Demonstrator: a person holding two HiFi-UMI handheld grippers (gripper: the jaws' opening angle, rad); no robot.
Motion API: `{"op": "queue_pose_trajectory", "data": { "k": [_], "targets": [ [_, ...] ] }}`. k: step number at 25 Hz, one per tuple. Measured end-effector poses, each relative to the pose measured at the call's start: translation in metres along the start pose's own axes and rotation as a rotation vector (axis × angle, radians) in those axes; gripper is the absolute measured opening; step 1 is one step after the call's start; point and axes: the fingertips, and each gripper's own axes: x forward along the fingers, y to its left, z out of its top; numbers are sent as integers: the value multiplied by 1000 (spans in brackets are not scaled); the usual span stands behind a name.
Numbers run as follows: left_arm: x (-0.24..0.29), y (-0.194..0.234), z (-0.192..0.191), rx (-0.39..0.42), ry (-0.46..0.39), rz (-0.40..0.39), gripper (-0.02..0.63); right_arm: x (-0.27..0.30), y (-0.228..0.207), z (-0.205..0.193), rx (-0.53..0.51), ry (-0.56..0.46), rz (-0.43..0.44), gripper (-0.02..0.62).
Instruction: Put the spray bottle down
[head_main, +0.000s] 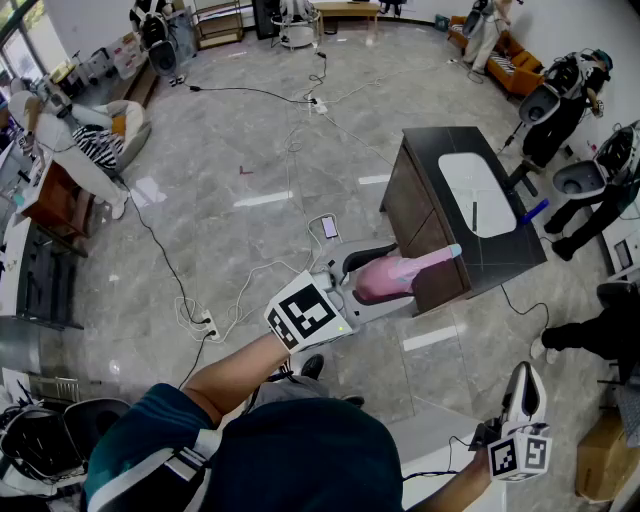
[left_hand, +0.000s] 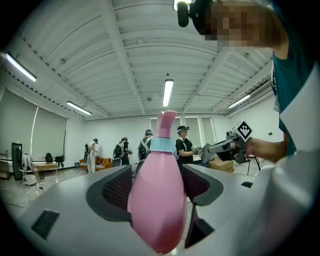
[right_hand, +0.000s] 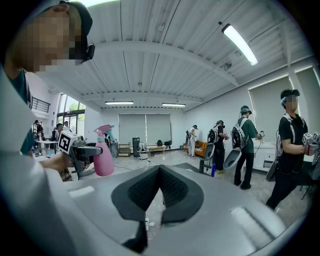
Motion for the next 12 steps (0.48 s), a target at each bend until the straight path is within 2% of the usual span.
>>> {"op": "queue_pose_trajectory", "data": {
  "k": [4, 9, 12],
  "targets": [
    [0, 22, -10, 7, 20, 22, 316, 28, 4, -3, 1, 2, 24, 8],
    [5, 44, -16, 3, 23, 13, 316, 50, 6, 0, 4, -2, 17, 8],
    [10, 56, -17, 8, 17, -18, 316, 55, 8, -2, 4, -3, -14, 8]
  ]
}}
